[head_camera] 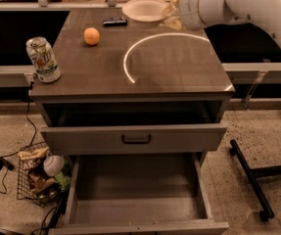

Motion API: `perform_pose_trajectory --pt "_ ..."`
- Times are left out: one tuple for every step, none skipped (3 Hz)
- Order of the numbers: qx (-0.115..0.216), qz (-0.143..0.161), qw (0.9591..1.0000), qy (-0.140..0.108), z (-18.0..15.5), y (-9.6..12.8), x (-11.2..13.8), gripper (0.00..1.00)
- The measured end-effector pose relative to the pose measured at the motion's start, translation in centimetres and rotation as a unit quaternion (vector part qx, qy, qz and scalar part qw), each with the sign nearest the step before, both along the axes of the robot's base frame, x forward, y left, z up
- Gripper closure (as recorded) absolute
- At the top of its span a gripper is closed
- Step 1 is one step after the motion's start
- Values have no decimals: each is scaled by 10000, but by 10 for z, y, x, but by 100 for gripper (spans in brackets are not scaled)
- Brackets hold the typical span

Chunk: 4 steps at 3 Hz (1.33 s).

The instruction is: Move paper bowl near 7up can

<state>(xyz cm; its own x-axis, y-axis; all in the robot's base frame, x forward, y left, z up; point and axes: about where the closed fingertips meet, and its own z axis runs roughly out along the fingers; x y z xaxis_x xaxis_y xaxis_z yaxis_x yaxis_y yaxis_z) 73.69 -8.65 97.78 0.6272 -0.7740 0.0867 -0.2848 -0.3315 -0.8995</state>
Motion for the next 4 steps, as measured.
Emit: perform_pose_trajectory --pt "206 581 9980 -141 2 41 -9 100" --pt "483 1107 9925 -182 0 80 -32 100" --pt "638 1455 9873 3 -16 107 -55 100" --pt "462 1661 9847 266 -38 122 -76 100"
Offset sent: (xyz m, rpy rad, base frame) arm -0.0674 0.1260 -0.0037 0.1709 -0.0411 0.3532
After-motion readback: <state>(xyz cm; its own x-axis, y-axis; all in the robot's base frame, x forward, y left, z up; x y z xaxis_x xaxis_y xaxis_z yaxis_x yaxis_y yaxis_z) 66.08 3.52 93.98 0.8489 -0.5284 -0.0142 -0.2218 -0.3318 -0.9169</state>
